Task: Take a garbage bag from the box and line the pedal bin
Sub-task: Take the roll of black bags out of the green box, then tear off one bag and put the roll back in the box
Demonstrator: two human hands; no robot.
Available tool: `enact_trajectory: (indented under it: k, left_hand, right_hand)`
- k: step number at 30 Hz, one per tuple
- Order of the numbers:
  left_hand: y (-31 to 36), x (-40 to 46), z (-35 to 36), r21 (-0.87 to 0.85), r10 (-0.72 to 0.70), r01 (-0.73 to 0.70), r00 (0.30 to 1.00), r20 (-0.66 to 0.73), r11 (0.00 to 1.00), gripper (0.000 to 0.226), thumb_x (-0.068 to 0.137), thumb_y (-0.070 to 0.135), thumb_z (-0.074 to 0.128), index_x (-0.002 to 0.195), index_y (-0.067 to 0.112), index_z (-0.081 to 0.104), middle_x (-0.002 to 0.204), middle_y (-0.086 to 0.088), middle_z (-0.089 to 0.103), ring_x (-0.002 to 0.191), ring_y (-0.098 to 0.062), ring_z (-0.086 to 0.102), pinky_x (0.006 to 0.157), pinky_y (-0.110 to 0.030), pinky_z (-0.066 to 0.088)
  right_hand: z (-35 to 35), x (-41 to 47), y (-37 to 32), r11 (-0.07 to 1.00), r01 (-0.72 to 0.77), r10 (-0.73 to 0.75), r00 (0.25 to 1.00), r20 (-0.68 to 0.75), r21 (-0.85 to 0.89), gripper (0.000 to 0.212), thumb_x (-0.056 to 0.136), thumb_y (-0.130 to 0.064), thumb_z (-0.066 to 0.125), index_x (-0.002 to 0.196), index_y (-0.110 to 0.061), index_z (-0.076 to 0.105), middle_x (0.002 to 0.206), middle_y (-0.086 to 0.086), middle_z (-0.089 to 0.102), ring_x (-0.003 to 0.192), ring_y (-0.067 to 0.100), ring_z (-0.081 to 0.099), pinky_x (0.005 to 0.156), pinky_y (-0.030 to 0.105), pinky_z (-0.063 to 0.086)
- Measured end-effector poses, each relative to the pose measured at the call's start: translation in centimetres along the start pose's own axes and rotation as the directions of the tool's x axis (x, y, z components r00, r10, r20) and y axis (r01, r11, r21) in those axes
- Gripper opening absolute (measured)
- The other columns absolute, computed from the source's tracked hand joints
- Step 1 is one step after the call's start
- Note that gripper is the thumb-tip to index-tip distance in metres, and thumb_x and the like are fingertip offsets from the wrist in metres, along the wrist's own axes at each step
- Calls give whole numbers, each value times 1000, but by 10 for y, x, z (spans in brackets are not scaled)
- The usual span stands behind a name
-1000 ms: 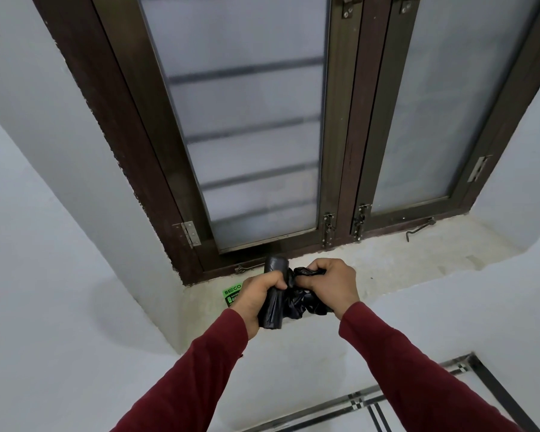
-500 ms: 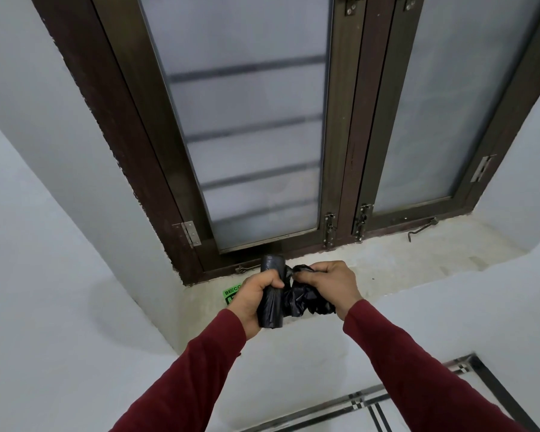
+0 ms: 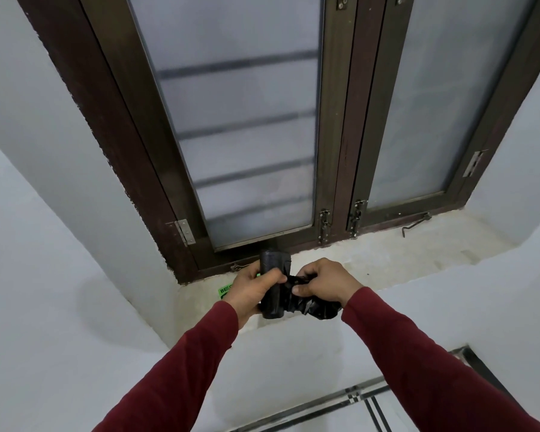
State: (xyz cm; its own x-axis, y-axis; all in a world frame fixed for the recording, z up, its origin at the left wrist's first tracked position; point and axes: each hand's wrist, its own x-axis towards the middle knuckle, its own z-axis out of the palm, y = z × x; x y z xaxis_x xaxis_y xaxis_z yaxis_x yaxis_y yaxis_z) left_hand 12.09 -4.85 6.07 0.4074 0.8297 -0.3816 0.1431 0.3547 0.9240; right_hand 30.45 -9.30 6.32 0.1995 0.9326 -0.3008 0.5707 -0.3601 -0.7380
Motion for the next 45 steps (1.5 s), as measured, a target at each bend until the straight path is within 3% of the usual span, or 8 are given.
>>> enact_trajectory:
  k: [12, 20, 24, 27, 31, 38, 41, 45]
  left_hand:
    - [-4, -4, -21, -338, 34, -76, 991, -128, 938, 22, 92, 2, 62, 112, 9, 66, 83, -11, 75, 73, -26, 71, 63, -37, 61]
    - [-5, -1, -32, -369, -75, 26, 990, -119, 929, 37, 89, 10, 68, 125, 12, 61, 117, -17, 72, 109, -35, 69, 91, -48, 57]
    - [-7, 0, -29, -295, -50, 13, 992, -119, 955, 34, 88, 10, 70, 121, 16, 65, 113, -13, 73, 104, -28, 68, 95, -47, 56]
    - [-4, 0, -27, -290, -33, 1, 994, -106, 957, 39, 86, 3, 71, 118, 23, 65, 113, -11, 72, 107, -30, 67, 102, -53, 54]
    - [-2, 2, -26, -168, 8, -28, 993, -116, 985, 42, 81, -2, 74, 111, 25, 63, 116, -14, 70, 107, -35, 70, 95, -56, 58]
    - [2, 5, -17, -105, 4, -18, 992, -127, 994, 42, 77, -1, 78, 109, 23, 65, 115, -16, 73, 102, -36, 73, 72, -39, 63]
    - [2, 6, -16, -102, -1, -12, 992, -124, 995, 47, 78, -2, 77, 114, 25, 65, 114, -16, 72, 99, -36, 74, 67, -36, 61]
    - [0, 6, -10, -141, 5, -18, 996, -87, 990, 45, 82, -2, 75, 118, 22, 62, 115, -17, 72, 90, -31, 77, 65, -35, 61]
  right_hand:
    - [-9, 2, 31, 935, -166, 290, 867, -406, 314, 10, 87, -18, 69, 94, -16, 75, 96, 11, 72, 91, 27, 70, 81, 32, 54]
    - [-14, -11, 20, 431, -277, 243, 952, 185, 859, 27, 82, 1, 31, 100, -10, 48, 101, 20, 52, 43, 25, 58, 40, 21, 38]
    - [-8, 1, 24, 686, -147, 195, 981, 14, 712, 48, 81, 16, 37, 104, -19, 59, 110, 20, 59, 72, 31, 63, 56, 30, 48]
    - [-11, 12, 32, 982, -7, 76, 929, -362, 189, 46, 77, 5, 55, 95, -35, 69, 99, -5, 65, 104, 24, 56, 82, 24, 49]
    - [-14, 18, 31, 947, 138, -292, 743, -602, -290, 34, 79, 0, 70, 99, -28, 67, 96, -7, 66, 104, 23, 49, 79, 35, 51]
    - [8, 50, 78, 763, 177, -292, 953, -87, -622, 56, 85, -1, 60, 138, -19, 60, 153, -6, 47, 153, 31, 14, 123, 46, 20]
    - [19, 44, 90, 931, 183, -239, 959, -149, -316, 55, 86, 10, 46, 127, -20, 69, 148, -8, 53, 155, 23, 5, 124, 41, 19]
    - [23, 16, 64, 906, 262, -95, 892, -442, 333, 43, 90, 14, 51, 94, -20, 77, 116, -5, 72, 136, 16, 50, 103, 15, 43]
